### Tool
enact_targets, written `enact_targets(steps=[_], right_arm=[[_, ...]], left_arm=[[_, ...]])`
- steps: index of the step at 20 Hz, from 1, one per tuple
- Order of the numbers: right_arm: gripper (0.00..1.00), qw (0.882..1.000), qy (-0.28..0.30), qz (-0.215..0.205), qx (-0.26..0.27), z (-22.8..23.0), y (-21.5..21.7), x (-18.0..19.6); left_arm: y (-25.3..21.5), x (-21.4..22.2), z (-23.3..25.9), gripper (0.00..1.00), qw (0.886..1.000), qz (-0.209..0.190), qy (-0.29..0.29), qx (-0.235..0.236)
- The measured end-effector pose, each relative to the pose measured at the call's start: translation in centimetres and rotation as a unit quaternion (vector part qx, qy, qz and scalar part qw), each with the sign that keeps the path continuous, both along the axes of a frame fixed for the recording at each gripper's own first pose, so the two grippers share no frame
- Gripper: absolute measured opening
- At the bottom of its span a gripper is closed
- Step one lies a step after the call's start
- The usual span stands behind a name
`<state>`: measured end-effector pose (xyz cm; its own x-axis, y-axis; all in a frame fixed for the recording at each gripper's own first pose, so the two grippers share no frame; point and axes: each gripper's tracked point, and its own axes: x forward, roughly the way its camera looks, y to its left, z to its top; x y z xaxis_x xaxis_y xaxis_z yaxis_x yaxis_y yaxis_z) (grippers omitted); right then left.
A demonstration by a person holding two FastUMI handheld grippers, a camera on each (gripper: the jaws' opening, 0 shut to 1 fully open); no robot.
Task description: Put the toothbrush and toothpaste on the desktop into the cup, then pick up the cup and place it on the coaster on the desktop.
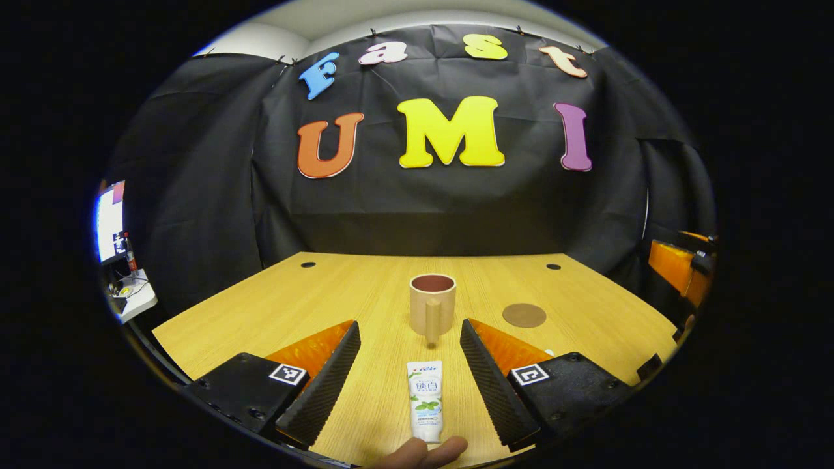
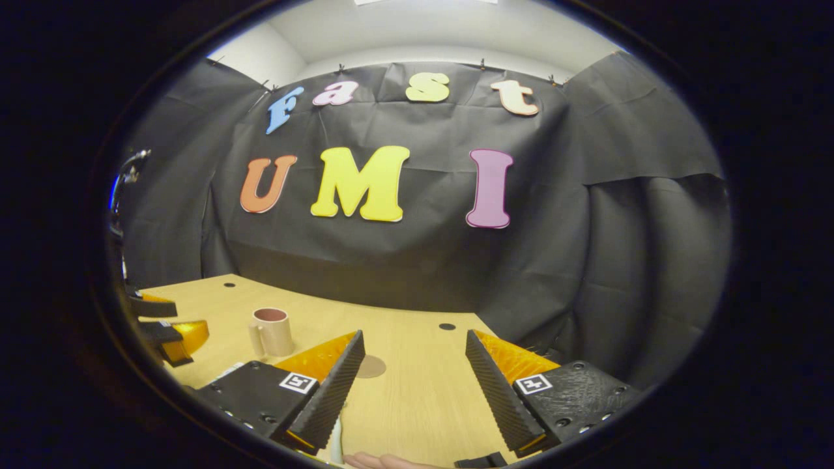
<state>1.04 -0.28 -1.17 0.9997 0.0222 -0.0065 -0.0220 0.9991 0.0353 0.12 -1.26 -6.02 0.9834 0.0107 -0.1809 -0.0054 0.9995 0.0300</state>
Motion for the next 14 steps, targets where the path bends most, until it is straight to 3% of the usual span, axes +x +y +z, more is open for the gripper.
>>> enact_targets(steps=[3, 5, 10, 14], right_arm=[[0.94, 1.000, 0.005, 0.002, 0.001, -0.5, 0.1, 0.4], [0.94, 1.000, 0.013, 0.004, -0.002, -1.0, 0.4, 0.6], [0.94, 0.999, 0.030, 0.008, -0.015, -2.4, 1.4, 1.2], [0.95, 0.998, 0.053, 0.018, -0.012, -3.9, 2.2, 1.7]], left_arm=[[-0.1, -0.4, -3.6, 0.98, 0.999, -0.002, 0.048, 0.007], [-0.8, -0.7, -6.4, 0.98, 0.996, -0.011, 0.090, -0.014], [-1.1, 0.0, -11.5, 0.99, 0.981, -0.001, 0.188, -0.050], [-0.8, 0.0, -11.8, 0.97, 0.979, 0.001, 0.201, -0.030]])
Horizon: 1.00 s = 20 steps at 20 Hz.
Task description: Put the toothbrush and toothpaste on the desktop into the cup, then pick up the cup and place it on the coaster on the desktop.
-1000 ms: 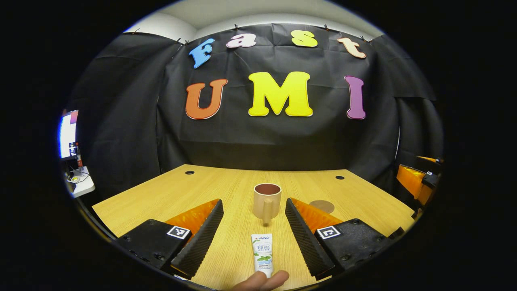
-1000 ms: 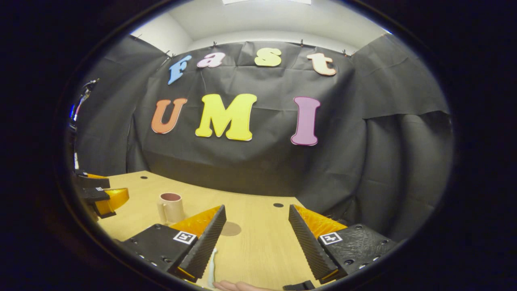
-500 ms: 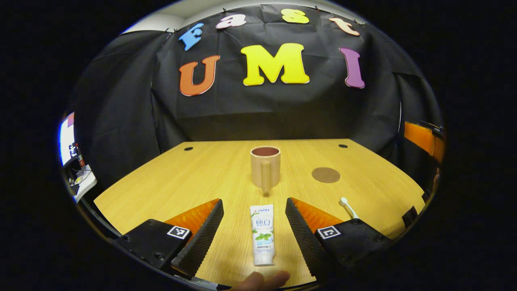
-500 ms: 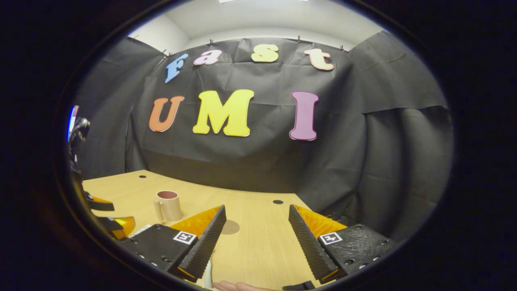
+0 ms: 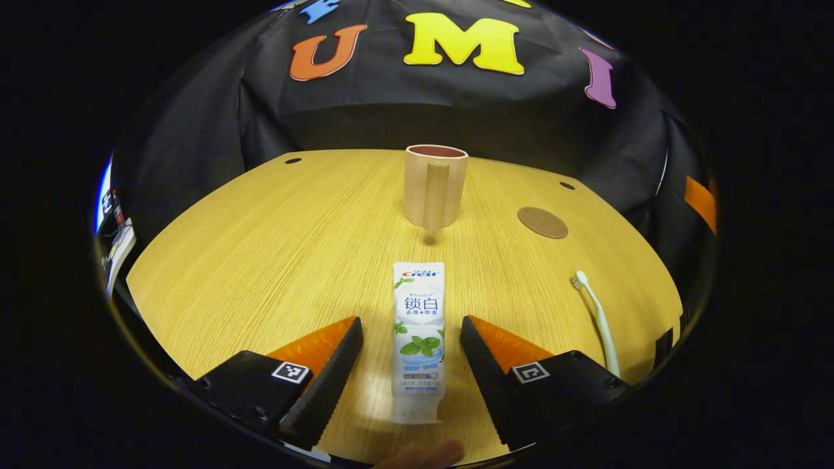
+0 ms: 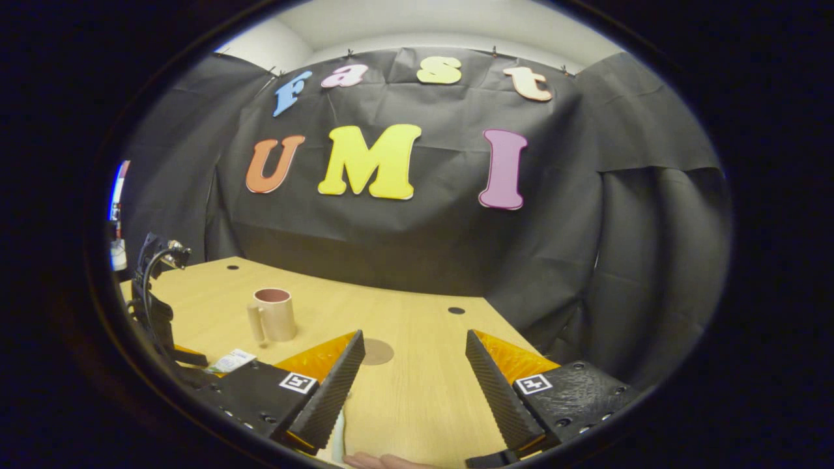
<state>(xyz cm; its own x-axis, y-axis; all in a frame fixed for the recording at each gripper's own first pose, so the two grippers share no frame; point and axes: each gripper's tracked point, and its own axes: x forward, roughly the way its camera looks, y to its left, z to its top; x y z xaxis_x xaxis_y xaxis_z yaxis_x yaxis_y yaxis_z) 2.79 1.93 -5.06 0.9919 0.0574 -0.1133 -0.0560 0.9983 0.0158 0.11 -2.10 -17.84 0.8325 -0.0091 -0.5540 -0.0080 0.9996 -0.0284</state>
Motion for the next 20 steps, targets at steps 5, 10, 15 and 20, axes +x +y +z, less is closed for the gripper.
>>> enact_targets(steps=[5, 10, 15, 20], right_arm=[[0.95, 0.997, 0.066, 0.034, 0.002, -3.8, 2.0, 0.9], [0.96, 0.989, 0.137, 0.043, 0.032, -7.8, 2.8, 2.2], [0.95, 0.981, 0.188, 0.046, 0.014, -11.3, 4.3, 2.5], [0.96, 0.966, 0.244, 0.081, 0.012, -14.6, 6.8, 1.3]], left_arm=[[-0.4, 0.1, -0.2, 0.80, 1.000, -0.012, 0.003, 0.018], [-1.6, -0.3, -0.1, 0.52, 0.999, -0.031, -0.016, 0.031], [-1.7, -0.3, 0.0, 0.43, 0.998, -0.034, -0.042, 0.022], [-1.1, -0.3, 1.8, 0.46, 0.997, -0.020, -0.076, 0.016]])
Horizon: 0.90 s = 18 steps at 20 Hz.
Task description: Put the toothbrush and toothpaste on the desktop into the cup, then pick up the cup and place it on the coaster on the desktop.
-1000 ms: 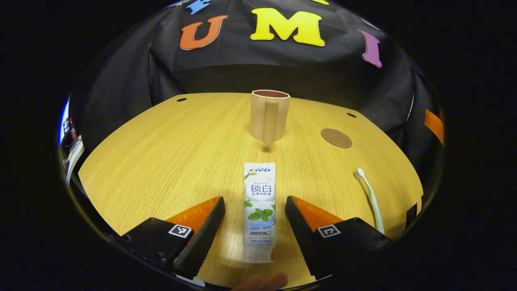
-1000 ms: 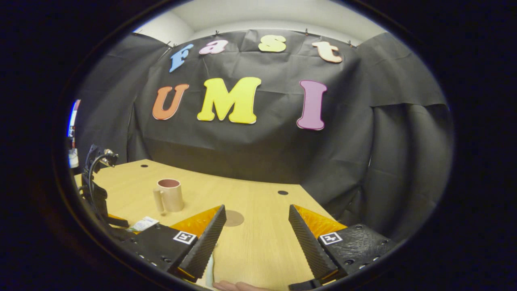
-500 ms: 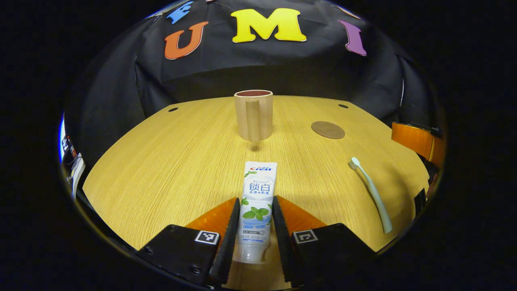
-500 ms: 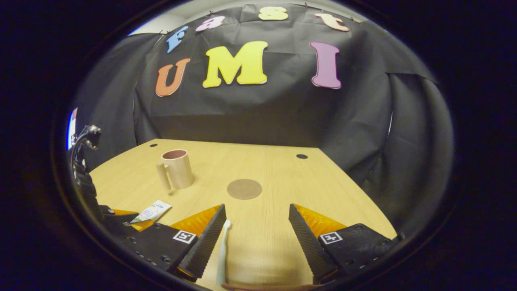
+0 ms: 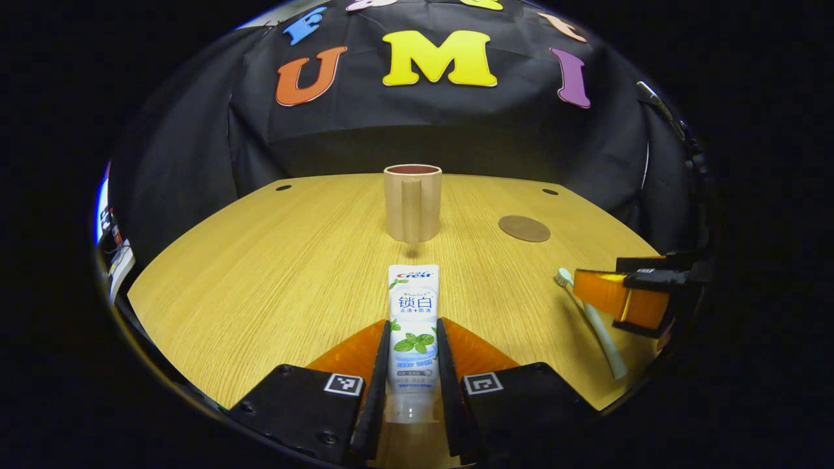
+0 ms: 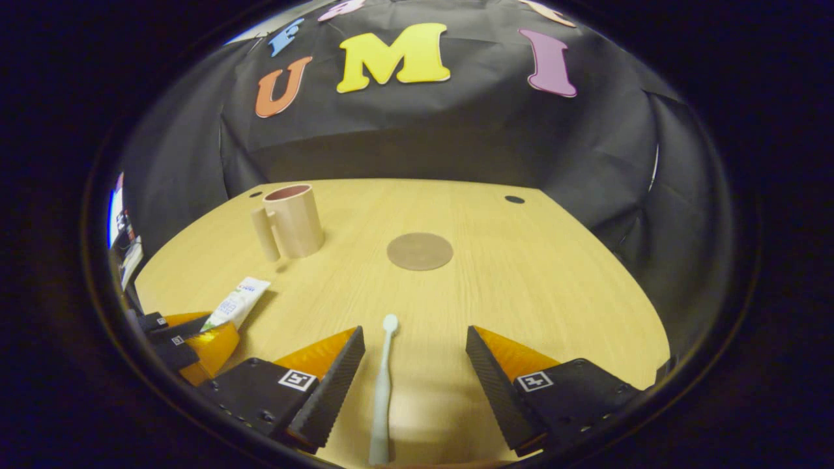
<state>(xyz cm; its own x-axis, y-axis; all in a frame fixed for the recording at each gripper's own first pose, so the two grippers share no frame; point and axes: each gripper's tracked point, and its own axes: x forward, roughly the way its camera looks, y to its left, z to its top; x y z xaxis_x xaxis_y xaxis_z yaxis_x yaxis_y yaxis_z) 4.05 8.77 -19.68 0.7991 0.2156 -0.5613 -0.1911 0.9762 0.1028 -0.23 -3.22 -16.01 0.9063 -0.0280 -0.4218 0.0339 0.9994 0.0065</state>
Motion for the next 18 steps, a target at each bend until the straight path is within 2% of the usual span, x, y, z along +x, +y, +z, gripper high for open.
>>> enact_targets(steps=[1, 2, 5, 9, 11, 14, 16, 18], right_arm=[[0.96, 1.000, 0.005, 0.006, 0.000, -0.3, 0.7, -0.2], [0.96, 1.000, 0.012, 0.011, 0.001, -0.6, 1.1, -0.3], [0.96, 0.999, 0.030, 0.030, 0.010, -1.6, 2.2, -0.9], [0.93, 0.999, 0.028, 0.024, 0.013, -1.6, 2.2, -0.6], [0.76, 0.999, 0.031, 0.012, 0.014, -1.7, 1.7, -0.4], [0.30, 0.999, 0.037, 0.002, 0.028, -1.8, 1.4, -0.2], [0.05, 0.999, 0.033, 0.005, 0.020, -1.9, 1.5, -0.3], [0.04, 1.000, 0.015, 0.007, 0.006, -1.9, 1.5, -0.1]], left_arm=[[0.0, 0.0, 0.6, 0.46, 1.000, 0.003, -0.010, 0.003], [-0.1, -0.1, 1.3, 0.42, 1.000, 0.004, -0.020, 0.000], [-0.3, -0.7, 4.3, 0.42, 0.998, -0.001, -0.069, -0.006], [-0.6, -1.1, 7.7, 0.42, 0.992, -0.003, -0.128, -0.012], [-0.7, -1.2, 8.5, 0.41, 0.989, -0.002, -0.145, -0.009], [-1.0, -1.3, 8.2, 0.42, 0.989, -0.007, -0.148, -0.006], [-1.0, -1.1, 7.8, 0.41, 0.990, -0.009, -0.141, -0.008], [-0.9, -1.0, 7.7, 0.41, 0.990, -0.008, -0.140, -0.006]])
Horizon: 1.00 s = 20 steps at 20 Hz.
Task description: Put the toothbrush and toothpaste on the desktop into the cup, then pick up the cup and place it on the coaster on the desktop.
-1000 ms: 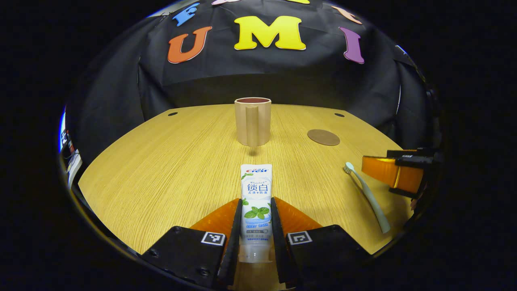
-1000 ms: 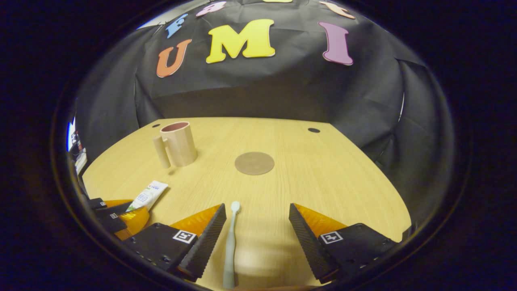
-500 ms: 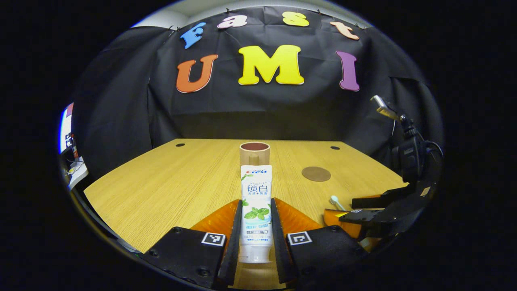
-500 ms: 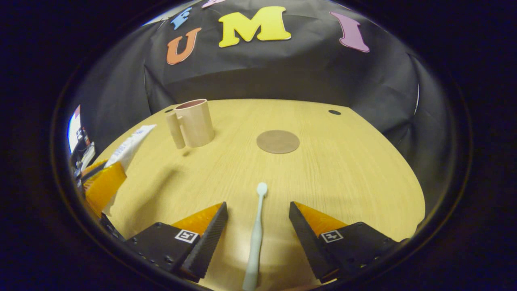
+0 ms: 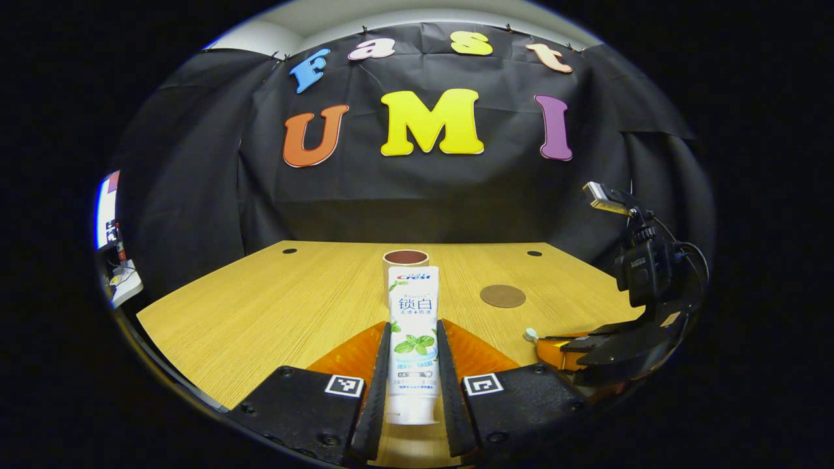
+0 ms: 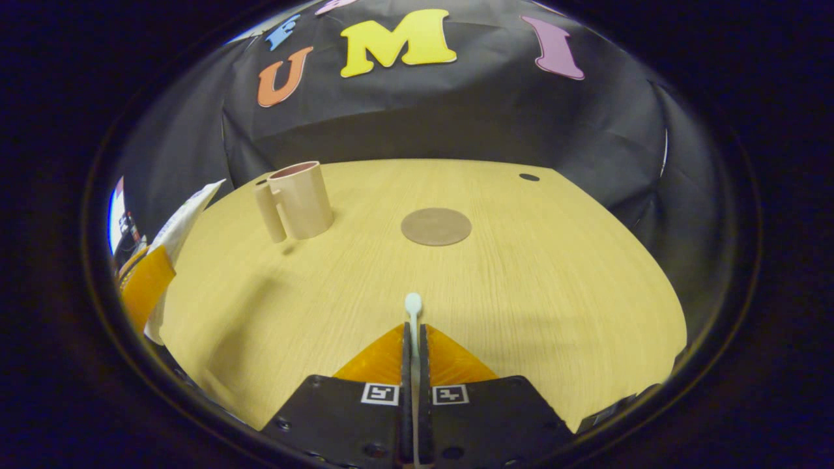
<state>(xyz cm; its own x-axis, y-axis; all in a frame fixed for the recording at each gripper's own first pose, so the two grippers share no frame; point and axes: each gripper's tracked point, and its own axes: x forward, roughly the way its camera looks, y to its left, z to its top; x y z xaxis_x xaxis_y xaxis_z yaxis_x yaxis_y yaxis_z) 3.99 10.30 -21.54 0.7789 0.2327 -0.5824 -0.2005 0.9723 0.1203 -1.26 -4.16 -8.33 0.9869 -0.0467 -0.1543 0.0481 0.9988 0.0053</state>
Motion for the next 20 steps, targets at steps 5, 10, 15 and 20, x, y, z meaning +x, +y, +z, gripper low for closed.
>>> enact_targets(steps=[5, 10, 15, 20], right_arm=[[0.00, 1.000, -0.025, 0.005, -0.003, 1.6, 0.1, -0.4], [0.00, 0.992, -0.119, -0.014, 0.031, 8.6, -1.7, -1.0], [0.00, 0.975, -0.211, -0.038, 0.054, 15.5, -4.1, -3.3], [0.00, 0.967, -0.246, -0.037, 0.057, 18.3, -4.7, -5.5]], left_arm=[[1.1, 0.3, -0.2, 0.41, 1.000, 0.012, 0.006, -0.008], [2.4, 0.1, 1.1, 0.41, 0.999, 0.025, -0.006, -0.021], [2.4, 0.3, 1.5, 0.42, 0.999, 0.019, -0.009, -0.039], [1.7, 0.8, 2.5, 0.42, 0.999, 0.004, -0.016, -0.045]])
